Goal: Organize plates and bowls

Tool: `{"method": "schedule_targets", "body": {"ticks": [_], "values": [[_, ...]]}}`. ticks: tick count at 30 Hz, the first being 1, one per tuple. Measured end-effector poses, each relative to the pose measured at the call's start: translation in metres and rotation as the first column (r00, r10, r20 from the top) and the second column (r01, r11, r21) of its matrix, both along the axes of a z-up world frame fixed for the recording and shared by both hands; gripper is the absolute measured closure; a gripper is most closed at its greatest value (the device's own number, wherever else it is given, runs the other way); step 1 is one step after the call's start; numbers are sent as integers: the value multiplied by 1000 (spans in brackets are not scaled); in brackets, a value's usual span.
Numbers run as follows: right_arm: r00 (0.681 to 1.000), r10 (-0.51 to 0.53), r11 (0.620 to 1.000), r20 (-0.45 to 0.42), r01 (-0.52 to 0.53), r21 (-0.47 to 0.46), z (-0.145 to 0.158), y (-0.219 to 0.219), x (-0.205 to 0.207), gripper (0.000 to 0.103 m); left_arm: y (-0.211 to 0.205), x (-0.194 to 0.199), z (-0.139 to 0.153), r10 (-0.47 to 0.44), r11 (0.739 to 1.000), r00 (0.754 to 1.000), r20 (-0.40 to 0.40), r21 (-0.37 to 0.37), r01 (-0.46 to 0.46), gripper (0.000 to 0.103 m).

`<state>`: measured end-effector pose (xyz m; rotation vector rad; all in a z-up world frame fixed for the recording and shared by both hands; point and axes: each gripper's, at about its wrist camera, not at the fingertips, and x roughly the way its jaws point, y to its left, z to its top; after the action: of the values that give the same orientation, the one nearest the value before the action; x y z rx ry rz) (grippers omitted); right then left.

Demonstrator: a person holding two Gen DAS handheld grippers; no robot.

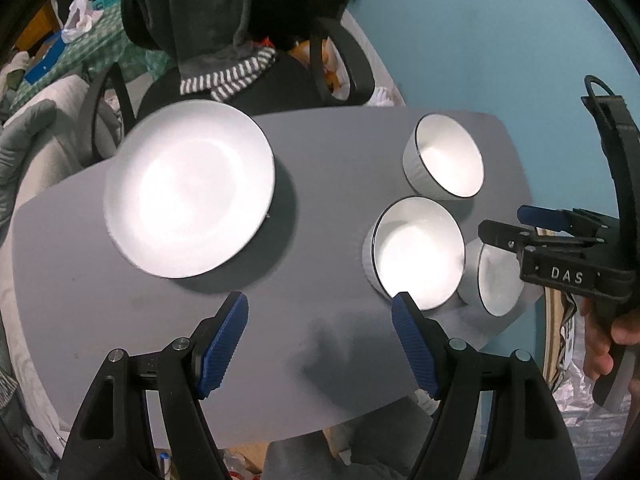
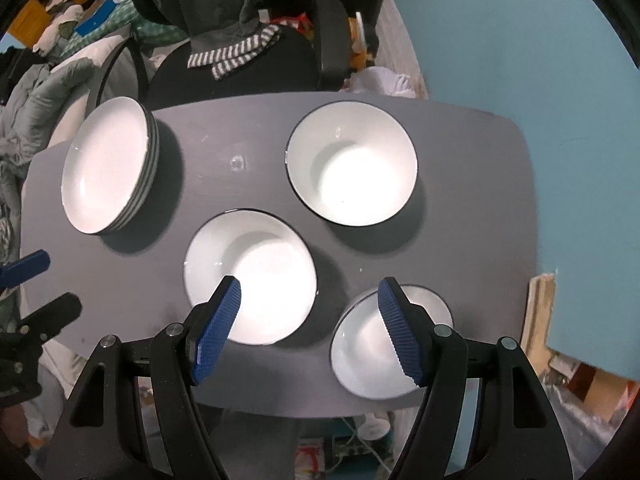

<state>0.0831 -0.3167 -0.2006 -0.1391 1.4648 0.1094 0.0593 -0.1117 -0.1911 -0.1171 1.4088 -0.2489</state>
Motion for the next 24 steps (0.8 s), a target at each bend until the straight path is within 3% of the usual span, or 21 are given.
{"method": "schedule_targets", "body": {"ticks": [10,24], "values": [[995,53,998,-89,-50,31,-41,-12,12,33,-27,13,-41,-5,999,998,-55,39,7,27],[980,109,992,-166,-96,82,-79,-11,21,33,-50,22,-77,33,999,989,-143,13,-31,27]]}}
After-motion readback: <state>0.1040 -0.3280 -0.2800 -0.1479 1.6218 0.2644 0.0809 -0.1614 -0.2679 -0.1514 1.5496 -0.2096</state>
